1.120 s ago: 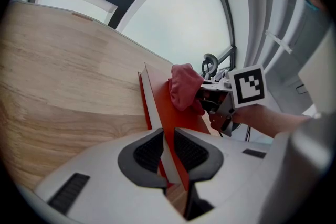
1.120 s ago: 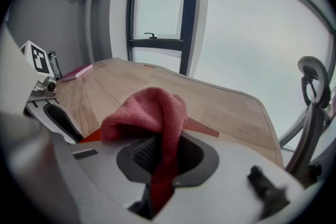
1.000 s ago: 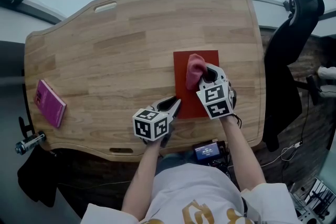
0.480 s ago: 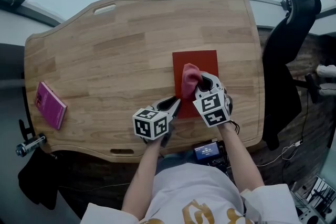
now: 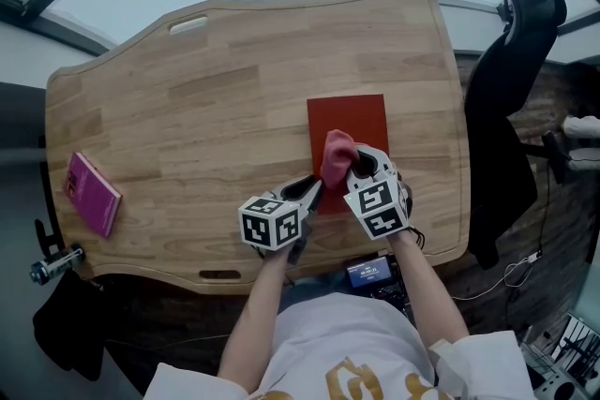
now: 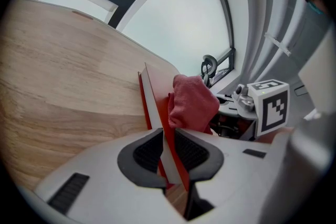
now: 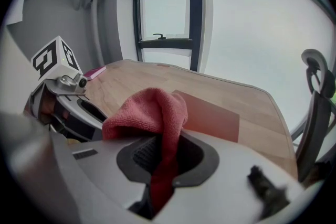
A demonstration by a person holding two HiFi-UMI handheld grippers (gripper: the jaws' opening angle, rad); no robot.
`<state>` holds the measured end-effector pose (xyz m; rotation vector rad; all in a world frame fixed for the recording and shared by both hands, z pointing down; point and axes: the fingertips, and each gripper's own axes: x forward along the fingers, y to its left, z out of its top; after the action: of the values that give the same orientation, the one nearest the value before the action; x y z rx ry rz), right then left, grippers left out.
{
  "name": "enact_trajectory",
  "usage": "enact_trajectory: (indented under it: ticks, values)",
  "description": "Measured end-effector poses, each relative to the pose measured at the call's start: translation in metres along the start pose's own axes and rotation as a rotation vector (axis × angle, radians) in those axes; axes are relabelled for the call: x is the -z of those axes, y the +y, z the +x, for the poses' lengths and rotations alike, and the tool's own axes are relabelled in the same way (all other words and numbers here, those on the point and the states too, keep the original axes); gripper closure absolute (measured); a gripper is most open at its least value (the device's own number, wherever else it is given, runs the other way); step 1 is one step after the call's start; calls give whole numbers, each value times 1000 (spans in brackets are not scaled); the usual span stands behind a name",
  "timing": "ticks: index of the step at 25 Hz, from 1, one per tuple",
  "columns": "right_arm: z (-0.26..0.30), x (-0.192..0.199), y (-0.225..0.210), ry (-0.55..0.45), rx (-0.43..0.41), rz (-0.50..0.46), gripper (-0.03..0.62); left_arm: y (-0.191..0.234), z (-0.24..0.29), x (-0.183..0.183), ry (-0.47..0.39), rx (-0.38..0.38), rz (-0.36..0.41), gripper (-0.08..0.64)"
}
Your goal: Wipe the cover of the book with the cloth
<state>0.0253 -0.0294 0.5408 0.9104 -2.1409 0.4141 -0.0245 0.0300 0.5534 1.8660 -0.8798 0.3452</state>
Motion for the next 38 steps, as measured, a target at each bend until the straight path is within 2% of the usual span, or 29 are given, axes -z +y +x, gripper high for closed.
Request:
enact_trajectory:
  ticks: [28,33,38]
  values:
    - [-30,35,35,26,-59,40,534,-1,1,-1,4,7,2,479]
    - [-28,34,35,29,-65,30,534,-1,1,-1,17,4,35,480]
    - [-23,30,31,26,-69,31,532,-2,1,-1,29,20,18,485]
